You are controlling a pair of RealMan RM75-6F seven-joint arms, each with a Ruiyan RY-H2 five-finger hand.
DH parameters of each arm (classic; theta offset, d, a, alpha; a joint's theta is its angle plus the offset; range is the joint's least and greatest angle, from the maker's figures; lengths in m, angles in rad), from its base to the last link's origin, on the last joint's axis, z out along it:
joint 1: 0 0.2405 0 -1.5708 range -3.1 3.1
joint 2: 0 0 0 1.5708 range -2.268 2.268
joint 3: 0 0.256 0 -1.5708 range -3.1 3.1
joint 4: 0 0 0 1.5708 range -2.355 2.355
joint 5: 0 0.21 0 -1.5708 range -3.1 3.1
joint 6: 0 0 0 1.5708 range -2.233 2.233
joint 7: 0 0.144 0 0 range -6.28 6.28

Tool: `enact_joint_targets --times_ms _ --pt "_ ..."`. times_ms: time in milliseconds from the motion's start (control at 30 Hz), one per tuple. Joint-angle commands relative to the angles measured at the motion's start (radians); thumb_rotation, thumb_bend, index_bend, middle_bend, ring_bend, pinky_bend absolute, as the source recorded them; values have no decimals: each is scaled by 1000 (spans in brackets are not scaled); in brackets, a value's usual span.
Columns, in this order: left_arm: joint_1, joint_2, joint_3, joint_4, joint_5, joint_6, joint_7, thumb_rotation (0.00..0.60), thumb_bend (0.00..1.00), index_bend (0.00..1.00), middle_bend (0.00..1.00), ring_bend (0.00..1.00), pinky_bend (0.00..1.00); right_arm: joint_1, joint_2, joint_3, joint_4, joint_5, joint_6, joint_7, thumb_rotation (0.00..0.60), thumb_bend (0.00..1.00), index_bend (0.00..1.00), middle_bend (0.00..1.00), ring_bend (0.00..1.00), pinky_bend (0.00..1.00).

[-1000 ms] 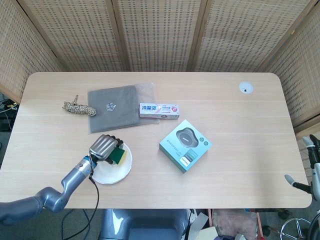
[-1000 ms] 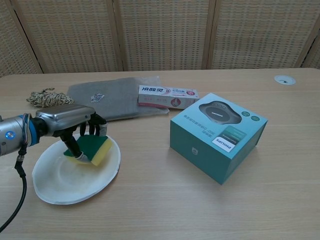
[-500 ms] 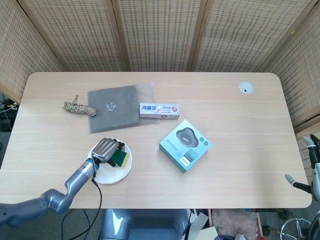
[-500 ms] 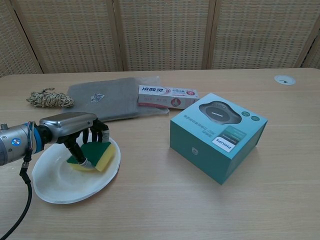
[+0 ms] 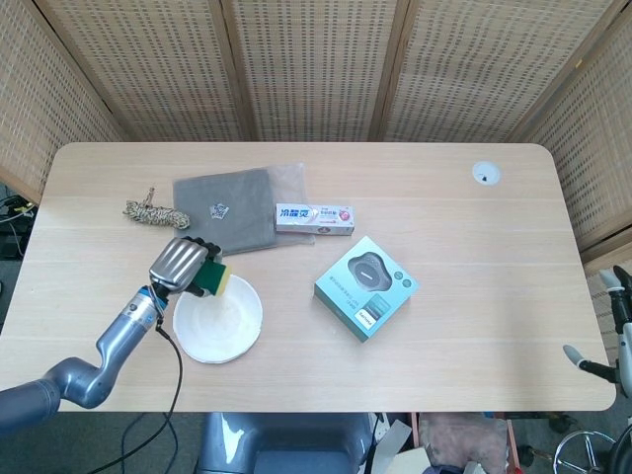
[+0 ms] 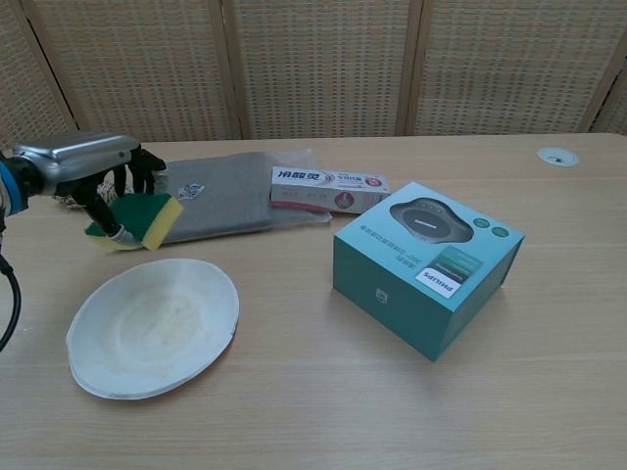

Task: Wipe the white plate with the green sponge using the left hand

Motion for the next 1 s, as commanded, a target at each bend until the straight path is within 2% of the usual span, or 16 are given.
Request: enact_joint_targets --times_ms 33,233,467,533,600,633,700,733,800,1000 --pt "24 62 28 48 -30 1 133 600 46 561 511 405 291 0 -1 -1 -2 -1 0 -3 600 0 0 0 0 0" --pt "53 44 64 140 -79 -32 214 600 46 561 508 405 285 -1 -4 -4 -5 -8 2 -12 600 0 0 0 0 0" --pt "76 -33 79 299 -94 -60 171 600 46 547 448 375 270 2 -9 -4 -4 -4 -3 -22 600 0 0 0 0 0" --pt "78 -55 76 334 -94 -69 139 600 37 453 355 292 227 3 -10 -4 -6 -3 -3 -24 600 0 0 0 0 0" --pt "79 -67 77 352 -87 -75 107 600 9 241 147 109 121 3 -11 -3 -6 -3 -2 -24 600 0 0 0 0 0" --pt "80 -68 77 352 -83 -90 63 600 1 171 85 59 83 2 -11 -1 -5 0 0 -22 600 0 0 0 0 0" --pt "81 -53 73 334 -82 -106 15 600 0 28 1 0 10 2 -10 0 -5 1 1 -18 600 0 0 0 0 0" --pt "82 -36 69 311 -83 -111 4 600 0 8 0 0 2 1 -9 0 -5 -1 2 -15 600 0 0 0 0 0" --pt "86 1 59 255 -89 -103 -6 600 0 0 0 0 0 0 -7 -1 -5 -5 4 -10 600 0 0 0 0 0" --pt "141 151 11 -11 -110 26 -22 600 0 0 0 0 0 -8 1 -3 -7 -17 17 10 600 0 0 0 0 0"
